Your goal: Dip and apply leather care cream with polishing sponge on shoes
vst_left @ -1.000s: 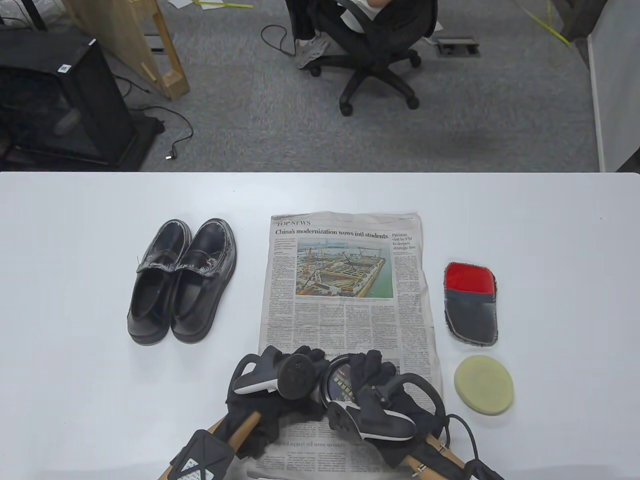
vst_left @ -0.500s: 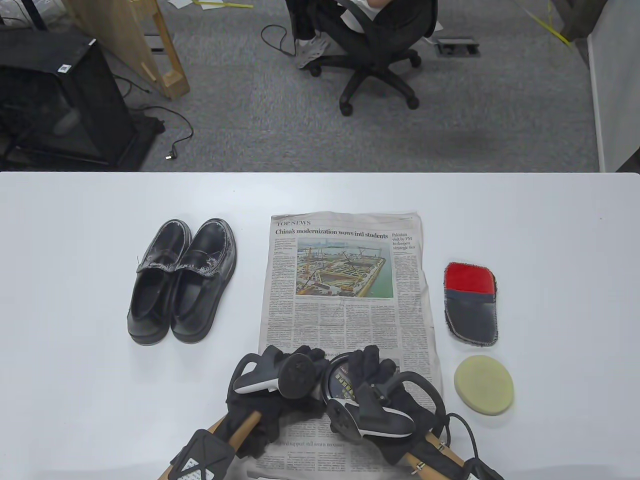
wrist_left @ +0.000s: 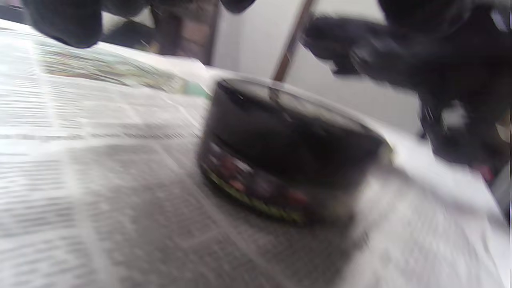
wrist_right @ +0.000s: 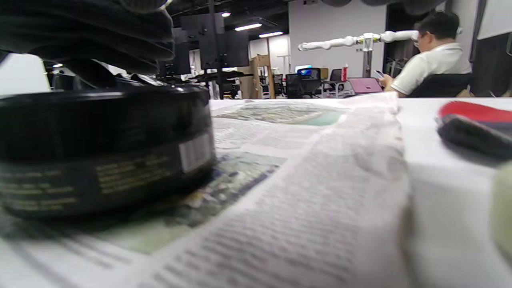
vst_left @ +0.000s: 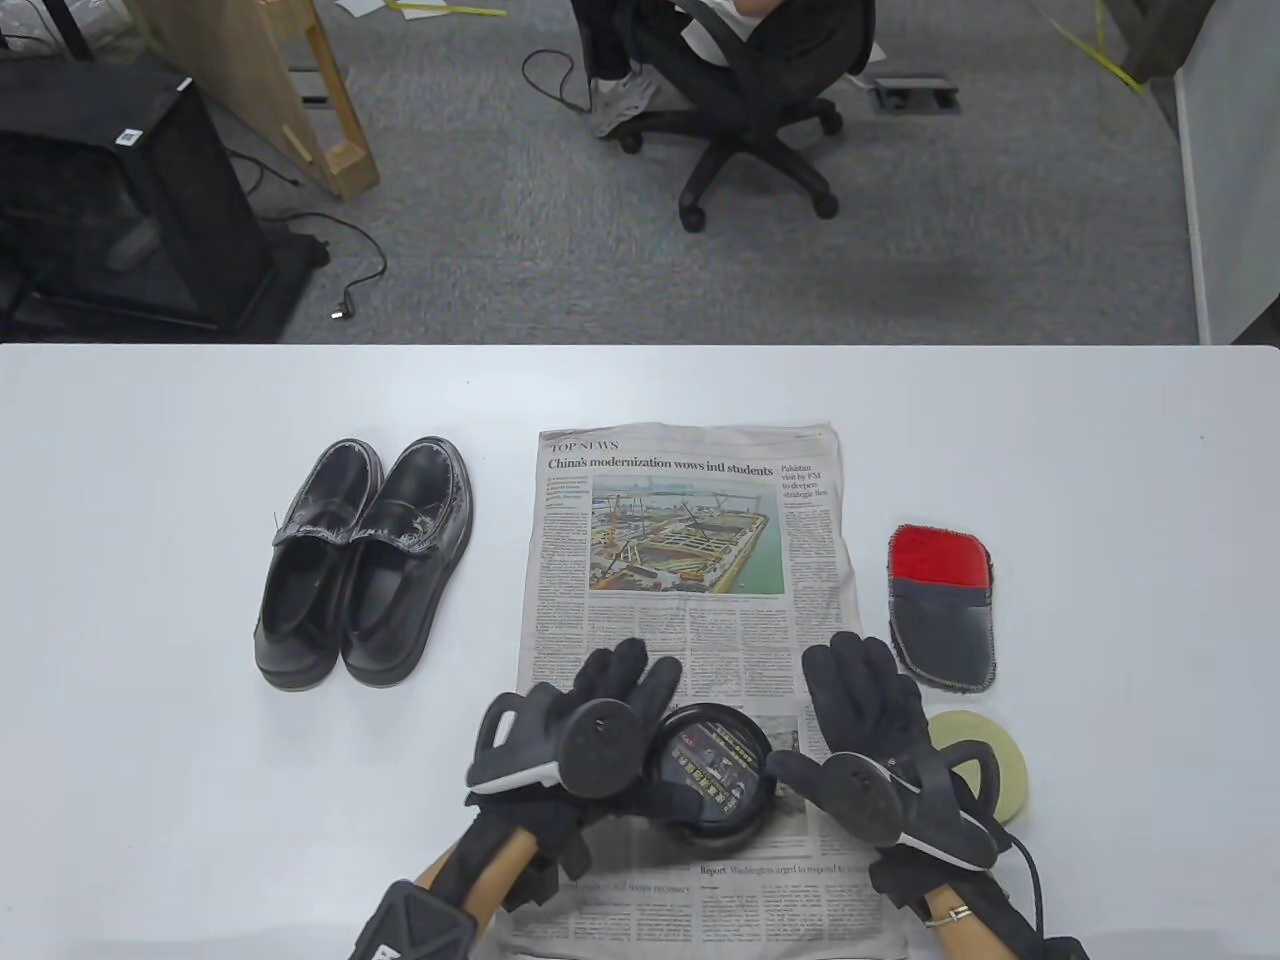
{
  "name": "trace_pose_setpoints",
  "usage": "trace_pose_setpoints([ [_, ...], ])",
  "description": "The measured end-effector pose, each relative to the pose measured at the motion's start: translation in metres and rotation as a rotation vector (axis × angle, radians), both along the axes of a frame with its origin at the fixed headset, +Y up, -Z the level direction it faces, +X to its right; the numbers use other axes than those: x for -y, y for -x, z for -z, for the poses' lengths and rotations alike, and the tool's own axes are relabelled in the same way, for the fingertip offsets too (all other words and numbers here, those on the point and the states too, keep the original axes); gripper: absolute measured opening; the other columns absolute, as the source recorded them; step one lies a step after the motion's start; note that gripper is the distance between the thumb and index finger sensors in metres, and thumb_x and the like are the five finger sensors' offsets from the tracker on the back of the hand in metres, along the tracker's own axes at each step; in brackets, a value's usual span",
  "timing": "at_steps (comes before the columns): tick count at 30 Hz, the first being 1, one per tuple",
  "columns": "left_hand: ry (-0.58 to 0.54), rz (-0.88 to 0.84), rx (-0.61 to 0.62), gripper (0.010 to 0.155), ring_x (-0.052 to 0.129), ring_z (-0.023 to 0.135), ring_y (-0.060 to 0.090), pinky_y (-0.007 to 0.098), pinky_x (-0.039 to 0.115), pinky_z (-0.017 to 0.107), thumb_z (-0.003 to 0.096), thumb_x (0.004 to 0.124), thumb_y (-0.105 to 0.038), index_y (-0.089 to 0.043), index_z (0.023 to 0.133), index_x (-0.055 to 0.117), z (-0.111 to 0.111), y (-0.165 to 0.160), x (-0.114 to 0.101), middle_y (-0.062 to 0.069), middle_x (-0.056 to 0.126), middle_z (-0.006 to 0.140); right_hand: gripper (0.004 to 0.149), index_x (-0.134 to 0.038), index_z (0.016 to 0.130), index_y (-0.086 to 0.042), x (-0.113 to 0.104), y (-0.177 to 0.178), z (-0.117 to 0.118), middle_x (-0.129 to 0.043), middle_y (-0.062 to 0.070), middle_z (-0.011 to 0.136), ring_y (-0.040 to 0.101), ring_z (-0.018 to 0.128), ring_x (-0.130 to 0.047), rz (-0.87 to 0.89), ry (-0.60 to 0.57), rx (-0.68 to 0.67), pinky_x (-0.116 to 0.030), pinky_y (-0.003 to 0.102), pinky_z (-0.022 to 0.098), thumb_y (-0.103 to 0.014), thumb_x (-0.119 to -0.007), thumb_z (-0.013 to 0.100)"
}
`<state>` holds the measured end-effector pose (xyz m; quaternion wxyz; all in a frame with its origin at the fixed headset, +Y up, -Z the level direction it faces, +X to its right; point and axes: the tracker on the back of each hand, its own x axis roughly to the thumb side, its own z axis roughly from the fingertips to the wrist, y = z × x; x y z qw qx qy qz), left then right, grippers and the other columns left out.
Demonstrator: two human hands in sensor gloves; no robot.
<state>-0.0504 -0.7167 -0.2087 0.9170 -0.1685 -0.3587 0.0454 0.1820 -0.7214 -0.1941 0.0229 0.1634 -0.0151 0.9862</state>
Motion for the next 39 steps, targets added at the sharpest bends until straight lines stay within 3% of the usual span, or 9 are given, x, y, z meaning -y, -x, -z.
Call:
trace_pose_setpoints([
  [3,-0.004,0.235,0.099,0.125,0.027,0.094,0.079,0.083,0.055,0.061,0.0427,0.061,-0.080,-0.002,0.116,-0.003,-0.009,-0.043,0.008,0.056,0.007,0.113,0.093,-0.024,0.118,-0.002,0.003,-0.005,0.002,-0.027,0.033,0.119,0.062,0.105,-0.034,-0.042,-0.018,0.043,-0.047,0.067,0.071,-0.065,-0.048,0.053],
  [9,-0.049,0.385,0.067,0.125,0.038,0.095,0.082,0.083,0.064,0.058,0.0436,0.069,-0.077,-0.001,0.116,0.000,-0.003,-0.071,0.026,0.058,0.015,0.114,0.093,-0.025,0.118,-0.003,0.000,-0.003,-0.001,-0.028,0.032,0.120,0.061,0.105,-0.035,-0.056,-0.049,0.022,-0.048,0.068,0.071,-0.065,-0.049,0.053],
  [15,-0.033,0.232,0.009,0.124,0.047,0.090,0.081,0.082,0.061,0.061,0.0454,0.073,-0.075,-0.001,0.120,0.007,0.004,-0.056,0.024,0.059,0.024,0.112,0.092,-0.025,0.118,-0.004,-0.006,-0.004,-0.006,-0.029,0.031,0.120,0.061,0.105,-0.036,-0.037,-0.087,0.012,-0.049,0.068,0.071,-0.064,-0.050,0.053],
  [19,-0.081,0.208,-0.049,0.122,0.048,0.090,0.081,0.081,0.061,0.061,0.0452,0.073,-0.075,-0.001,0.121,0.012,0.000,-0.011,0.001,0.059,0.026,0.112,0.092,-0.025,0.118,-0.004,-0.004,-0.004,-0.005,-0.029,0.031,0.120,0.061,0.105,-0.036,-0.041,-0.080,0.011,-0.049,0.068,0.071,-0.064,-0.050,0.053],
  [22,-0.091,0.234,-0.174,0.122,0.049,0.090,0.081,0.082,0.061,0.061,0.0451,0.074,-0.074,-0.001,0.121,0.014,-0.005,0.049,-0.012,0.058,0.026,0.112,0.092,-0.025,0.118,-0.004,0.000,-0.002,-0.003,-0.030,0.031,0.119,0.061,0.105,-0.037,-0.056,-0.059,0.010,-0.049,0.068,0.071,-0.064,-0.050,0.053],
  [29,-0.013,0.267,-0.570,0.122,0.046,0.091,0.082,0.083,0.058,0.062,0.0441,0.078,-0.072,-0.002,0.122,0.016,-0.014,0.190,0.001,0.058,0.025,0.113,0.092,-0.025,0.118,-0.004,0.005,0.006,-0.001,-0.030,0.031,0.119,0.060,0.105,-0.037,-0.068,-0.030,0.002,-0.047,0.065,0.072,-0.064,-0.050,0.053],
  [34,0.041,0.267,-0.710,0.121,0.044,0.094,0.080,0.083,0.055,0.064,0.0427,0.079,-0.071,-0.004,0.122,0.017,-0.012,0.234,0.018,0.055,0.024,0.116,0.091,-0.026,0.118,-0.003,0.011,0.009,0.001,-0.030,0.031,0.119,0.060,0.105,-0.038,-0.091,0.001,-0.001,-0.047,0.065,0.072,-0.063,-0.050,0.053],
  [39,0.038,0.224,-0.746,0.121,0.038,0.100,0.076,0.082,0.053,0.067,0.0415,0.081,-0.069,-0.006,0.122,0.015,-0.009,0.244,0.022,0.050,0.021,0.119,0.091,-0.026,0.118,-0.003,0.014,0.010,0.001,-0.031,0.031,0.119,0.060,0.105,-0.039,-0.109,0.013,-0.008,-0.048,0.065,0.072,-0.063,-0.050,0.053],
])
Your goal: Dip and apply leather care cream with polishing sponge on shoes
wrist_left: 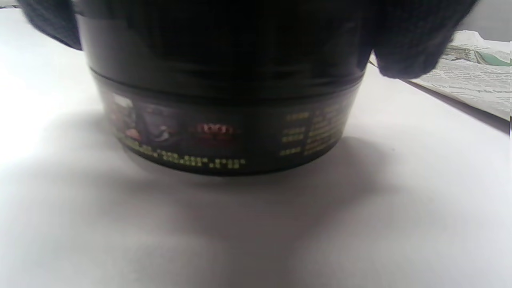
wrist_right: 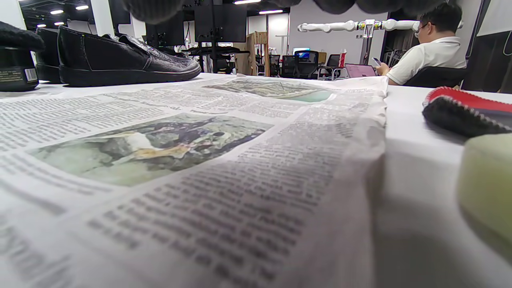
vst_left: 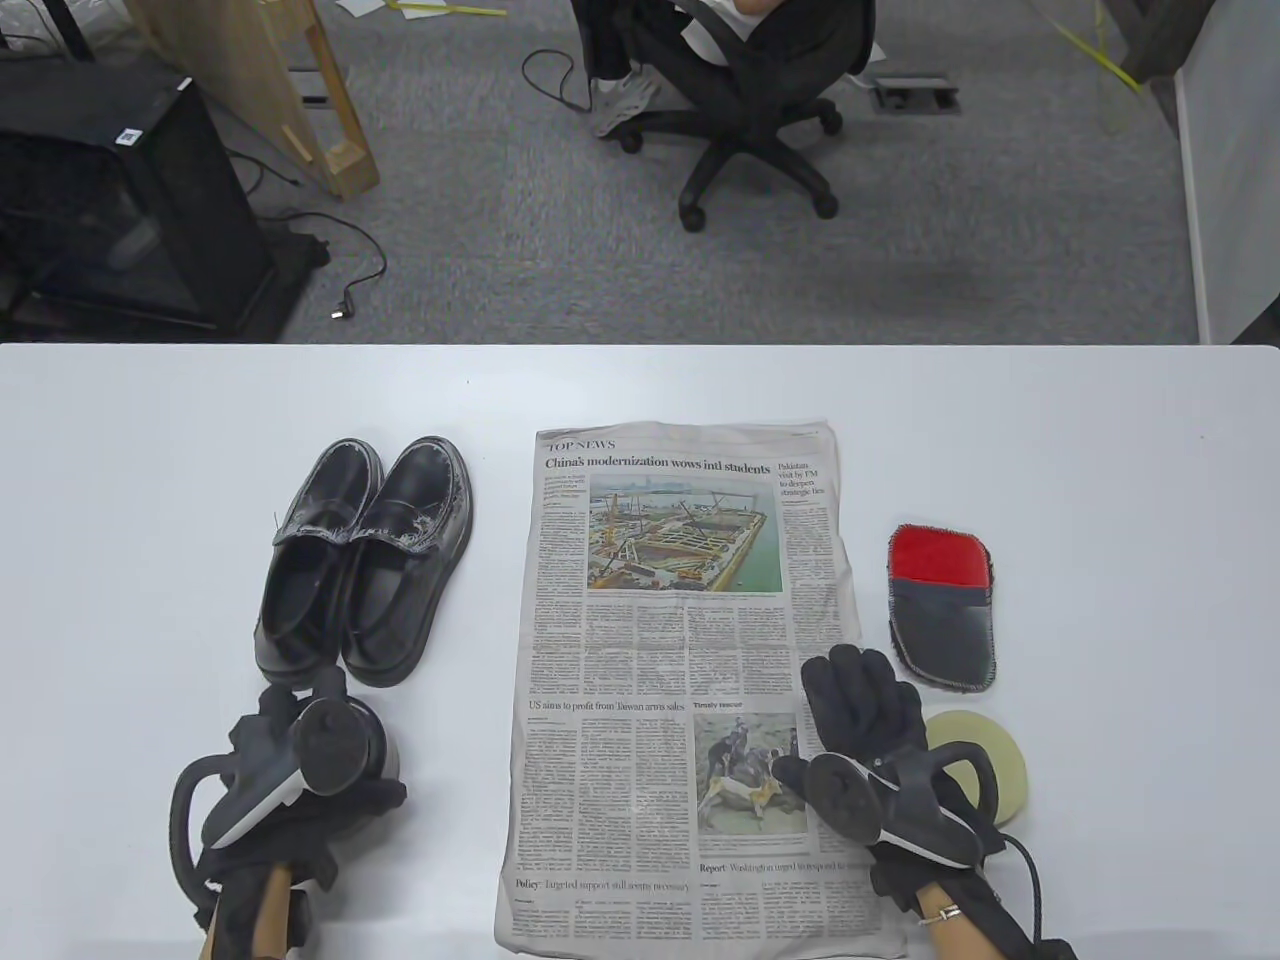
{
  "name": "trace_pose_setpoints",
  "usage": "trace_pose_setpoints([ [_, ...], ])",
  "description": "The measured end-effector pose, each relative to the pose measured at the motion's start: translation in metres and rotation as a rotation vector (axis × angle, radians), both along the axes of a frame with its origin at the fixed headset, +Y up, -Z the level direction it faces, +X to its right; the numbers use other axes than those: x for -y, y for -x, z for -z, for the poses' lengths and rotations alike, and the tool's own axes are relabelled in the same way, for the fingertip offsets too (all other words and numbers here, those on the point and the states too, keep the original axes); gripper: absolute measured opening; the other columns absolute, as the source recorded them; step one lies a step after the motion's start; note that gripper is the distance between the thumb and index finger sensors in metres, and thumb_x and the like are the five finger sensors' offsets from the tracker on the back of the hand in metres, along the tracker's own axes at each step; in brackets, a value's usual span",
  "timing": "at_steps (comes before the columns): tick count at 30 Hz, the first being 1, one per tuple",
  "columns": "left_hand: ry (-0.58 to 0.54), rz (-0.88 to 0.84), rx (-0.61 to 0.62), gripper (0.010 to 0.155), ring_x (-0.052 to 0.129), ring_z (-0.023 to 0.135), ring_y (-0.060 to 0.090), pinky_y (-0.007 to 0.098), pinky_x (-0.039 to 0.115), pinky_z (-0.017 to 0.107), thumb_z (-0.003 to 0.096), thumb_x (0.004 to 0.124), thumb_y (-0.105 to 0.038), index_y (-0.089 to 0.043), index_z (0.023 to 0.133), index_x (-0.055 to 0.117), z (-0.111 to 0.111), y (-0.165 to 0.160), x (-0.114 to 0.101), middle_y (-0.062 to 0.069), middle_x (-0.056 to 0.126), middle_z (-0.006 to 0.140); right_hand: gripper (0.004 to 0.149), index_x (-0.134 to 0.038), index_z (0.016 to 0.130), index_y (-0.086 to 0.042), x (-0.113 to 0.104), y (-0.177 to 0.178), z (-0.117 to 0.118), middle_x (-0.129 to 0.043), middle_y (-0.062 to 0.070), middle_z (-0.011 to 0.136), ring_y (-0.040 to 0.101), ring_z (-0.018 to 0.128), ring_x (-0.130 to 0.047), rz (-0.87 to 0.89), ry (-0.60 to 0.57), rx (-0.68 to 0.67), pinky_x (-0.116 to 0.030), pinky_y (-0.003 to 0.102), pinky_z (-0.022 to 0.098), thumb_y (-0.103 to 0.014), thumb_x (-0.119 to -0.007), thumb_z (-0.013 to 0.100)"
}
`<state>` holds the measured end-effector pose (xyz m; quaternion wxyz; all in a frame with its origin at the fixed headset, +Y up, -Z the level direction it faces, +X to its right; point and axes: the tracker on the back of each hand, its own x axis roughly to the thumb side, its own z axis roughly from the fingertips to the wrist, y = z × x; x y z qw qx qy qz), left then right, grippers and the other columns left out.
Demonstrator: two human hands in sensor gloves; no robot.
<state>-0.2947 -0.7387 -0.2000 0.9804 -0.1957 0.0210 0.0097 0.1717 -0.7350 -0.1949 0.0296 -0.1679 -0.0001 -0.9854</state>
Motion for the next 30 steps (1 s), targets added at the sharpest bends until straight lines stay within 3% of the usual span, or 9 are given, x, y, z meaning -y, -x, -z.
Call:
trace_pose_setpoints([
  [3,-0.004,0.053,0.012,0.119,0.036,0.103,0.072,0.082,0.049,0.066,0.0420,0.078,-0.069,-0.003,0.121,0.018,-0.001,-0.008,-0.010,0.049,0.024,0.120,0.091,-0.026,0.118,-0.003,-0.001,0.001,0.000,-0.031,0.031,0.119,0.060,0.105,-0.039,0.003,0.013,-0.004,-0.048,0.065,0.072,-0.063,-0.050,0.053],
  [7,-0.191,0.022,0.088,0.105,0.046,0.105,0.065,0.077,0.053,0.068,0.0475,0.073,-0.067,-0.004,0.122,0.033,-0.005,-0.036,-0.035,0.040,0.039,0.122,0.091,-0.026,0.118,-0.004,-0.001,0.002,0.000,-0.031,0.030,0.119,0.060,0.105,-0.039,0.018,0.030,-0.008,-0.048,0.066,0.072,-0.063,-0.050,0.053],
  [9,-0.320,-0.110,0.186,0.101,0.049,0.106,0.061,0.075,0.054,0.070,0.0491,0.071,-0.066,-0.005,0.122,0.037,-0.004,-0.065,-0.046,0.035,0.043,0.123,0.090,-0.026,0.118,-0.005,0.000,0.002,0.001,-0.031,0.029,0.119,0.059,0.105,-0.039,0.037,0.039,-0.013,-0.048,0.066,0.072,-0.063,-0.050,0.053],
  [12,-0.385,-0.233,0.360,0.096,0.043,0.112,0.052,0.071,0.050,0.074,0.0506,0.067,-0.065,-0.011,0.122,0.032,0.001,-0.111,-0.045,0.026,0.039,0.127,0.089,-0.027,0.118,-0.006,0.002,0.003,0.001,-0.032,0.027,0.120,0.058,0.106,-0.038,0.054,0.042,-0.022,-0.048,0.065,0.072,-0.063,-0.050,0.053],
  [18,-0.262,-0.258,0.531,0.096,0.036,0.114,0.046,0.069,0.045,0.077,0.0498,0.064,-0.067,-0.016,0.122,0.025,0.017,-0.167,-0.015,0.020,0.031,0.129,0.086,-0.025,0.118,-0.011,0.002,0.001,0.001,-0.030,0.021,0.121,0.049,0.109,-0.036,0.100,0.045,-0.039,-0.047,0.059,0.075,-0.064,-0.049,0.053],
  [22,-0.181,-0.209,0.536,0.096,0.035,0.114,0.046,0.069,0.044,0.077,0.0498,0.064,-0.067,-0.016,0.122,0.026,0.019,-0.167,0.008,0.020,0.031,0.128,0.088,-0.023,0.118,-0.011,0.004,0.002,0.002,-0.029,0.021,0.122,0.050,0.109,-0.035,0.104,0.055,-0.048,-0.047,0.059,0.075,-0.064,-0.049,0.053],
  [30,-0.172,-0.227,0.522,0.096,0.036,0.114,0.046,0.069,0.044,0.077,0.0503,0.064,-0.067,-0.015,0.122,0.027,0.021,-0.166,0.010,0.020,0.032,0.128,0.087,-0.024,0.118,-0.010,0.010,0.004,0.004,-0.030,0.022,0.121,0.052,0.109,-0.036,0.056,0.070,-0.042,-0.046,0.060,0.074,-0.064,-0.050,0.053],
])
